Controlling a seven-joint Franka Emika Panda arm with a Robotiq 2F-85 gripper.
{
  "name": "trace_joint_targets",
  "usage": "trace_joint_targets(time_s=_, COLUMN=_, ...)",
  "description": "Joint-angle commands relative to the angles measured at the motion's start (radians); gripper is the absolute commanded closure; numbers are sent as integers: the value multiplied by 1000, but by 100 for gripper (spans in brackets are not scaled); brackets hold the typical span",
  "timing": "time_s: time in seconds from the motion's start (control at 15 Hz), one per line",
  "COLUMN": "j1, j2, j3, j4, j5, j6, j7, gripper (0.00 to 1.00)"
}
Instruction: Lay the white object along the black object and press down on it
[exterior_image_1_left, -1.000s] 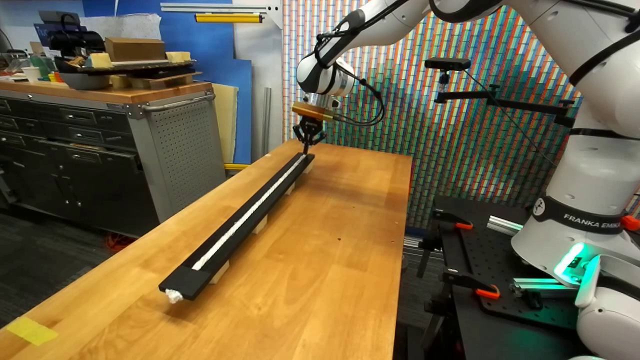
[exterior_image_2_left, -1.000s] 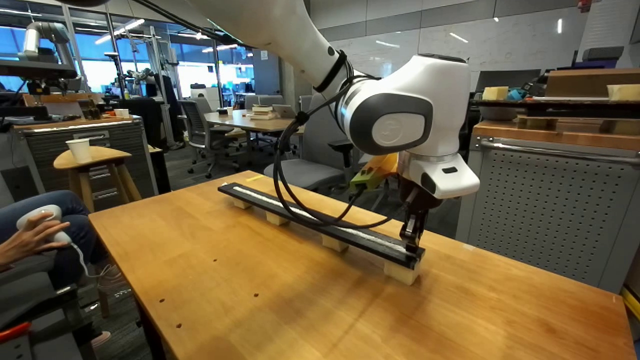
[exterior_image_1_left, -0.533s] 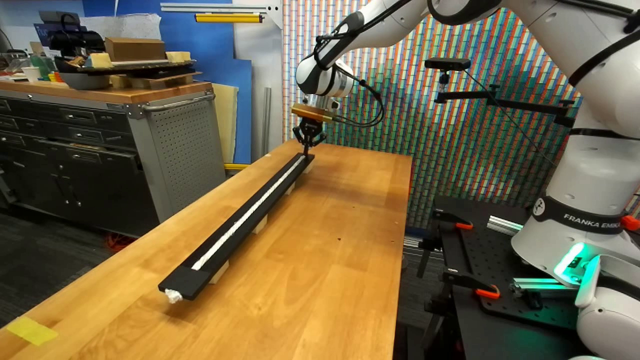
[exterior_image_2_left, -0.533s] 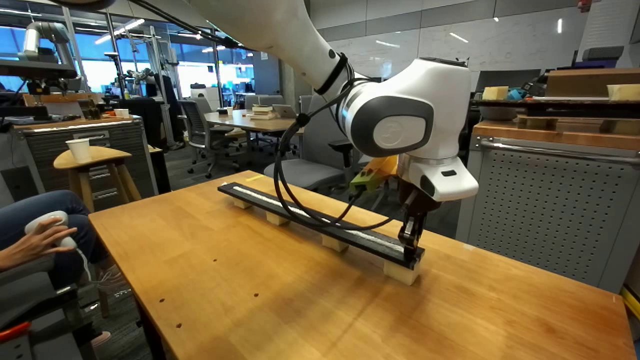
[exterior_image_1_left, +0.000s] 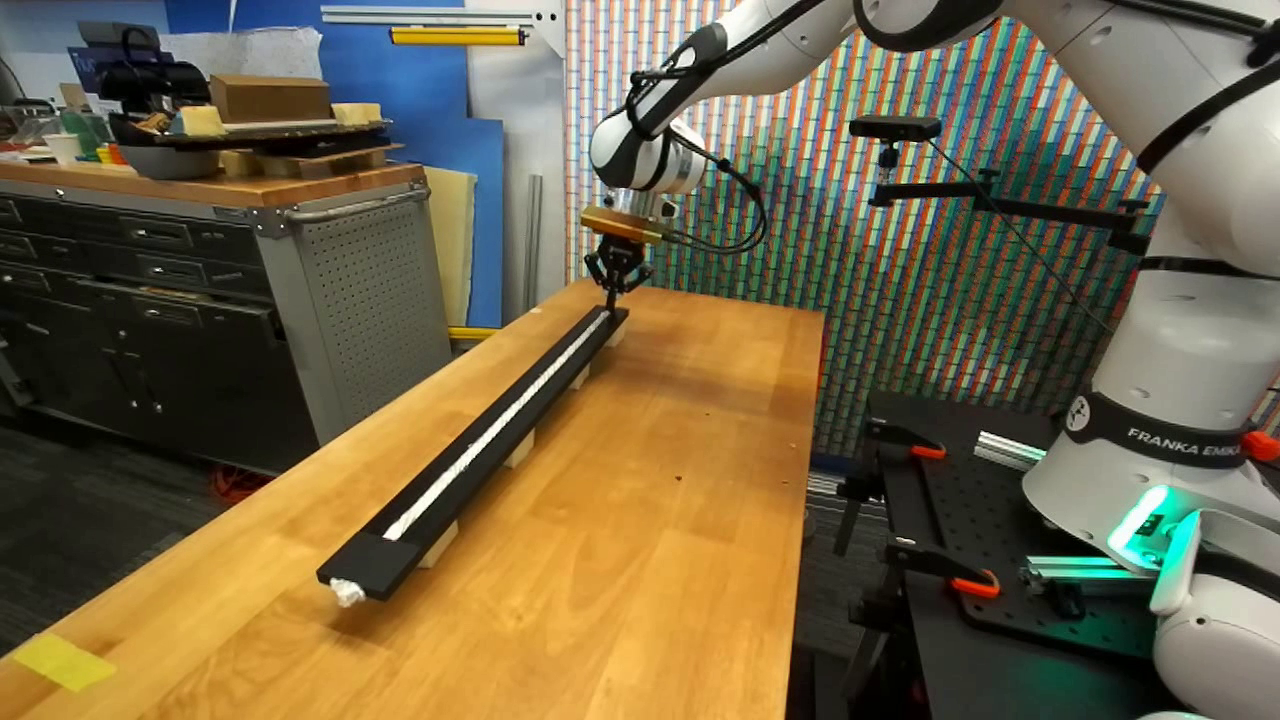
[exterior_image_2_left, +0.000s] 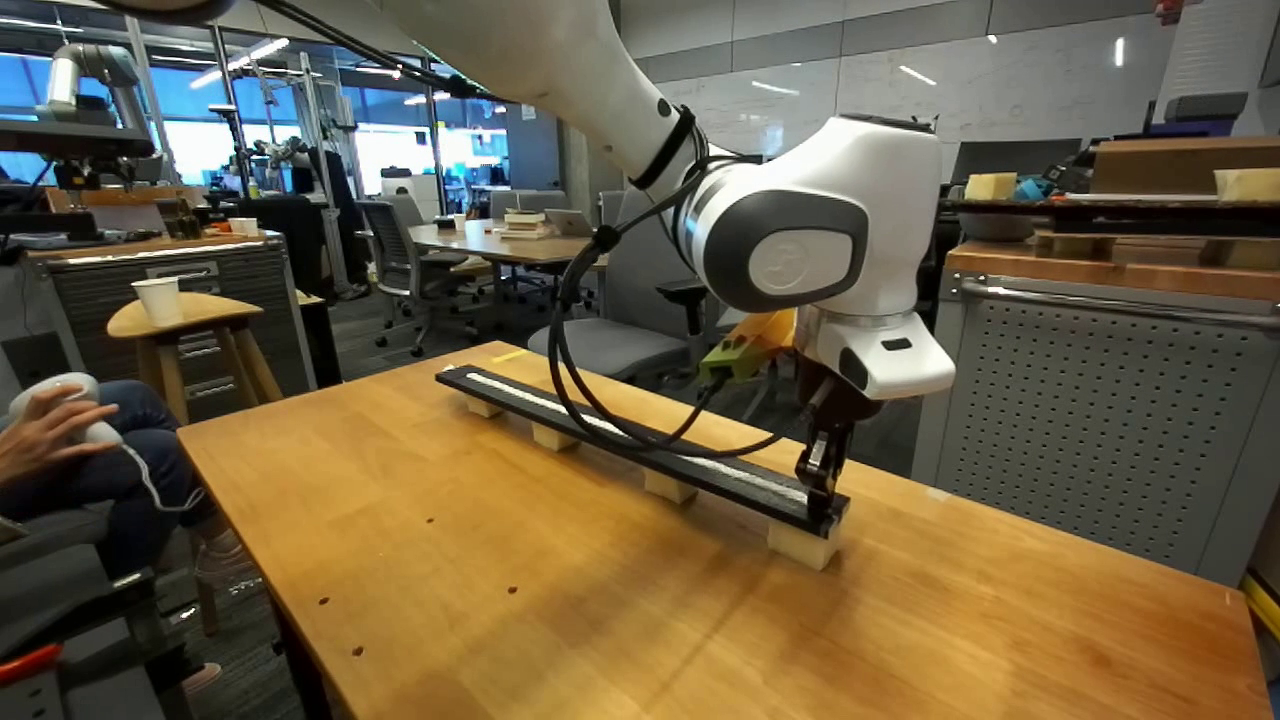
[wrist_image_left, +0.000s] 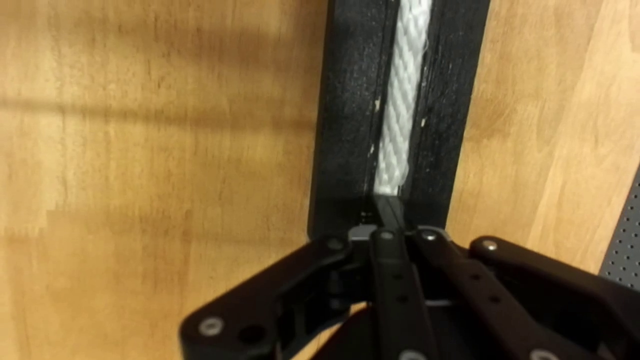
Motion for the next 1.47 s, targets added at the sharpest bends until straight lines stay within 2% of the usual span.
trace_joint_targets(time_s=0.0, j1=37, j2=-49, j3=-10, j4=-48, j5=-17, j6=22, j7=37, gripper=100)
trace_joint_targets(time_s=0.33, j1=112, j2=-144, j3=-15, j4=-151, j5=-48, j6=74, j7=44, gripper=100)
trace_joint_targets(time_s=0.73, j1=205, j2=-224, j3=-19, j4=-219, j5=-166, j6=8, j7=65, gripper=100)
trace_joint_targets(time_s=1.07, j1=270, j2=-258, j3=-19, j4=-222, j5=-284, j6=-98, j7=76, gripper=100)
trace_joint_targets(time_s=1.4, j1=341, j2=-301, j3=-16, j4=-252, j5=-411, j6=-118, j7=97, gripper=100)
